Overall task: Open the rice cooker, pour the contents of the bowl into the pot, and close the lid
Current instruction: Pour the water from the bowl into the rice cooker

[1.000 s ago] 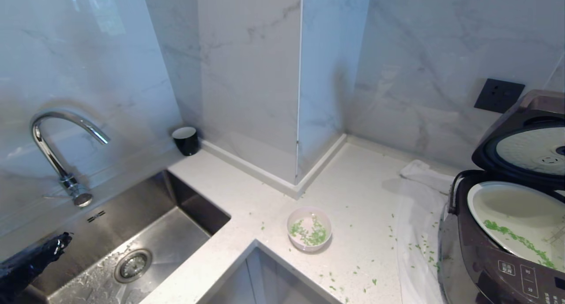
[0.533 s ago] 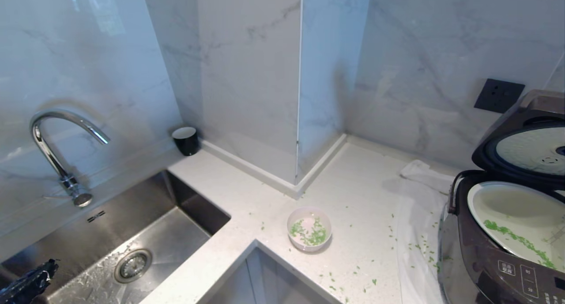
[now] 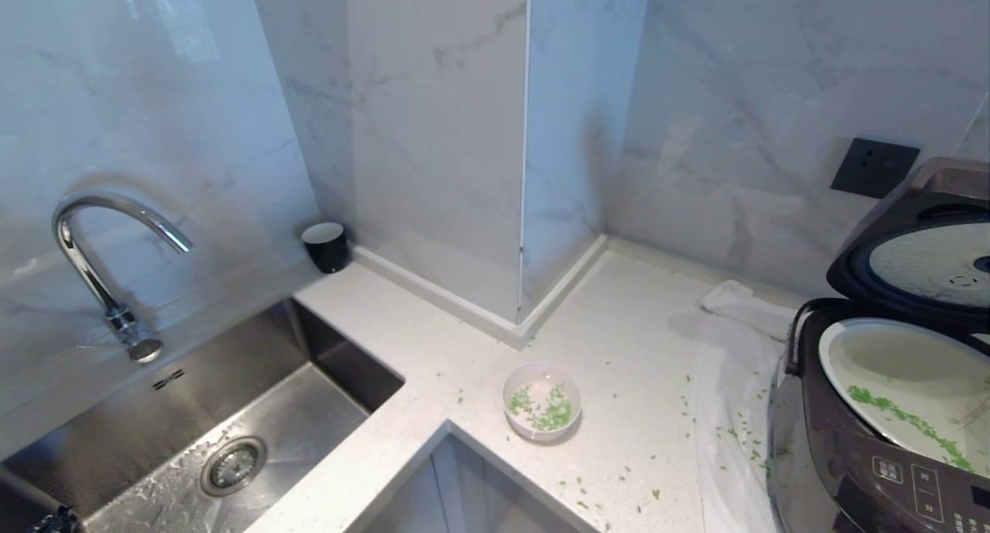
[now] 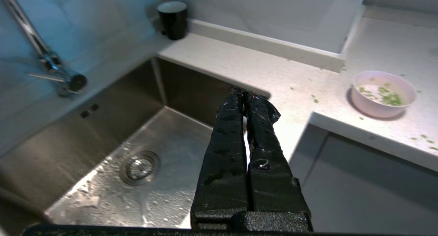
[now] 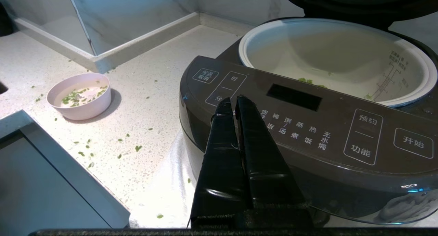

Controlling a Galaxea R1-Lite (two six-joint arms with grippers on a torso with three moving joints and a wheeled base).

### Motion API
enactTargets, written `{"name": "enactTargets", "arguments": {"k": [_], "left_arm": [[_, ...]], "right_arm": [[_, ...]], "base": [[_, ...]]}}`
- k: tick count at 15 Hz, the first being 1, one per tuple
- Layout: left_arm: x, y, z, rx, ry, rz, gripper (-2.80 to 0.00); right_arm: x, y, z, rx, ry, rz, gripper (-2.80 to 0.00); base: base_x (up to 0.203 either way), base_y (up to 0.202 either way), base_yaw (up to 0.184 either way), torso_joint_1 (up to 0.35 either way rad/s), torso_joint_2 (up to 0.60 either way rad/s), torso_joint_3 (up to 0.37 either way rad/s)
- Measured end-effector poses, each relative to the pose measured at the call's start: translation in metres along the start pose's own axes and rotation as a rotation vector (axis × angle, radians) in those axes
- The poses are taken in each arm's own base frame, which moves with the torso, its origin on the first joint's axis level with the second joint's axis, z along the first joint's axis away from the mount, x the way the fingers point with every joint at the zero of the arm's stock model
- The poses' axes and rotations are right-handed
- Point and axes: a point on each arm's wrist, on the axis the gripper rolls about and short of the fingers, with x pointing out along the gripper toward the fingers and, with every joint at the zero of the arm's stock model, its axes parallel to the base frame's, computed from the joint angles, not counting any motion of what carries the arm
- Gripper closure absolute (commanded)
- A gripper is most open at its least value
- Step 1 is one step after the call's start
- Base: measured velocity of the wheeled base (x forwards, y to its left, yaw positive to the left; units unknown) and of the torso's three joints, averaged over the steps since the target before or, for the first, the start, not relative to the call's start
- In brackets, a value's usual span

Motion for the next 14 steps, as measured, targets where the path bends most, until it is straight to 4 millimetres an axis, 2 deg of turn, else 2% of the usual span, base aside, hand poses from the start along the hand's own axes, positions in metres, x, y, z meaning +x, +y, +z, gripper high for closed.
{"name": "enactTargets", "arguments": {"k": [6,8,14], "left_arm": [[-0.014,-0.002,-0.023,0.088,-0.041,0.018,0.0],[-0.017,-0.001,-0.034,0.077,0.018,0.085,0.0],[-0.019,-0.002,-0.04,0.077,0.041,0.079,0.0]], "right_arm": [[0.0,0.0,0.0,0.0,0.0,0.0,0.0],[0.0,0.0,0.0,0.0,0.0,0.0,0.0],[0.0,0.0,0.0,-0.001,0.0,0.0,0.0]], "base": [[0.0,0.0,0.0,0.0,0.0,0.0],[0.0,0.0,0.0,0.0,0.0,0.0],[0.0,0.0,0.0,0.0,0.0,0.0]]}}
